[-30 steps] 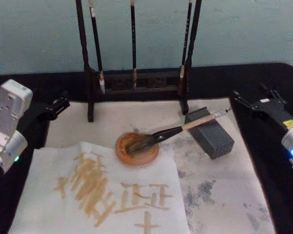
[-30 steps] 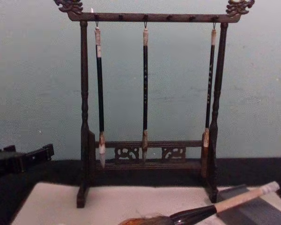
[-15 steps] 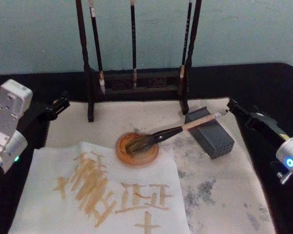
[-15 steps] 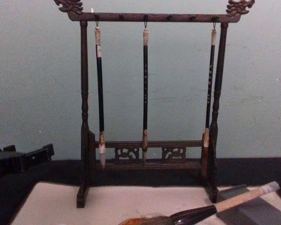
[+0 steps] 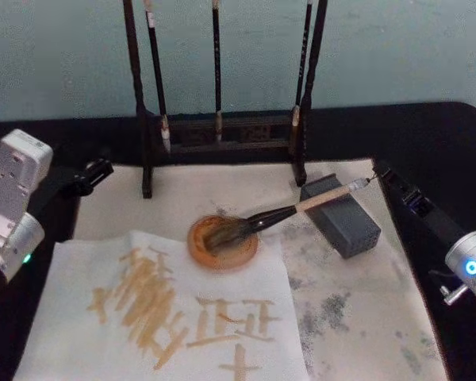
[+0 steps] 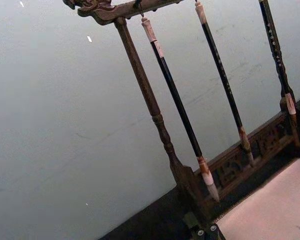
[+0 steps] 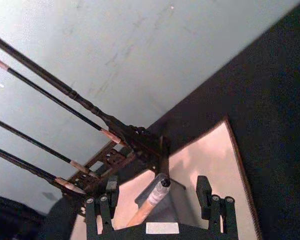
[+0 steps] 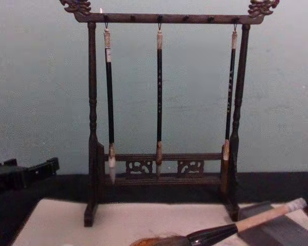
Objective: Pick up the brush from the inkstone, write on the paper, then place the brush back to its original position.
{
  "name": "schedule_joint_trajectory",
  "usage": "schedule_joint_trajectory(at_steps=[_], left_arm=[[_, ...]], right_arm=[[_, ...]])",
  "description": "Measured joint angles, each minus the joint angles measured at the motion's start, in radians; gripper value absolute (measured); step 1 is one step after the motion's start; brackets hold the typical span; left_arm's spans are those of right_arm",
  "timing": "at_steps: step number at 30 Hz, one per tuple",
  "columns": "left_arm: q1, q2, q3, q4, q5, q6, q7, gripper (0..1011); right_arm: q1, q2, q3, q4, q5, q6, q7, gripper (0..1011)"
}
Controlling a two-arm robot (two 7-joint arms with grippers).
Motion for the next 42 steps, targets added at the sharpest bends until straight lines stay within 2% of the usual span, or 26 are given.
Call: schedule_joint_trajectory(at_steps=[5, 17, 23, 42], left_arm=[[0.000, 0.000, 0.000, 0.000, 0.000, 0.000, 0.000, 1002], [0.000, 0.000, 0.000, 0.000, 0.000, 0.000, 0.000, 1002], [0.000, 0.000, 0.000, 0.000, 0.000, 0.000, 0.000, 1002], [0.000, 0.000, 0.000, 0.000, 0.000, 0.000, 0.000, 1002]], right_arm=[[0.002, -0.011, 0.001, 0.007, 0.057, 0.023, -0.010, 1001], [0.005, -0.017, -0.013, 0.018, 0.125, 0.029, -0.030, 1001], [0.013, -0.019, -0.029, 0.033, 0.146, 0.021, -0.030, 1001], [0.065, -0.009, -0.083, 0.104, 0.165, -0.032, 0.001, 1001]])
